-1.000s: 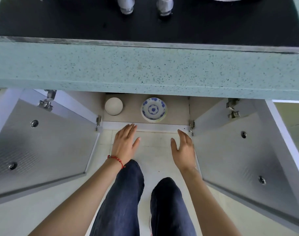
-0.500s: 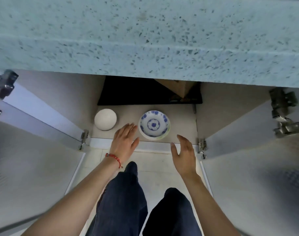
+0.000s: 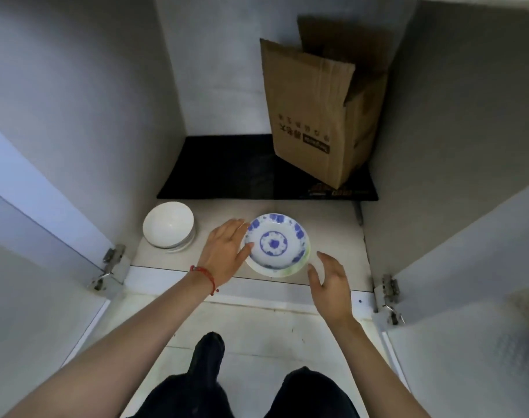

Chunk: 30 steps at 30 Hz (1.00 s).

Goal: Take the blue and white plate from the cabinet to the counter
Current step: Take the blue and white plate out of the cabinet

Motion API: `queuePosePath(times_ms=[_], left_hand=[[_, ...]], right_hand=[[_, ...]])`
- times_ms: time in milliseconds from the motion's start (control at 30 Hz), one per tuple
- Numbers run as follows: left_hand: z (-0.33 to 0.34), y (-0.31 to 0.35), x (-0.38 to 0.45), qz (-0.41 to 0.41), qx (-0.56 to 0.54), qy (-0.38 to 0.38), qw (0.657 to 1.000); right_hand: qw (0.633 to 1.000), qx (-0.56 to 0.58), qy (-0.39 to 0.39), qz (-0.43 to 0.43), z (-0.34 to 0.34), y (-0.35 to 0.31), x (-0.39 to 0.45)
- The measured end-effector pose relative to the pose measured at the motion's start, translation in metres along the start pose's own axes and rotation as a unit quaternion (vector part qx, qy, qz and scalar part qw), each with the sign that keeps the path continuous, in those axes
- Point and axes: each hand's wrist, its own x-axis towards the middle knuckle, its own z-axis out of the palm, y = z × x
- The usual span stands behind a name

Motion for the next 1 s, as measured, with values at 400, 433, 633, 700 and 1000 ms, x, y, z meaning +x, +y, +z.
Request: queuePosePath(times_ms=[400,433,633,700,1000], left_hand=[[0.077,-0.037,0.011,-0.081,-0.084,0.01,0.993],[0.083,-0.039,0.013,-0.092,-0.093,0.006,0.991],[0.117,-0.049,0.029,-0.14,-0.175,0.017,0.974],[0.124,-0.052,0.034,-0.155,-0.197,0.02,0.968],[0.158,-0.073,0.048,-0.156,-0.21,0.014,0.965]], right_hand=[[1.0,0.0,-0.005,0.028,0.051,0.066,0.032],[1.0,0.001,-0.005,0.027,0.055,0.07,0.035],[0.999,0.039,0.002,0.017,0.077,0.082,0.052],[0.998,0.061,-0.004,0.011,0.087,0.089,0.059],[0.997,0.08,0.007,-0.002,0.119,0.111,0.077]])
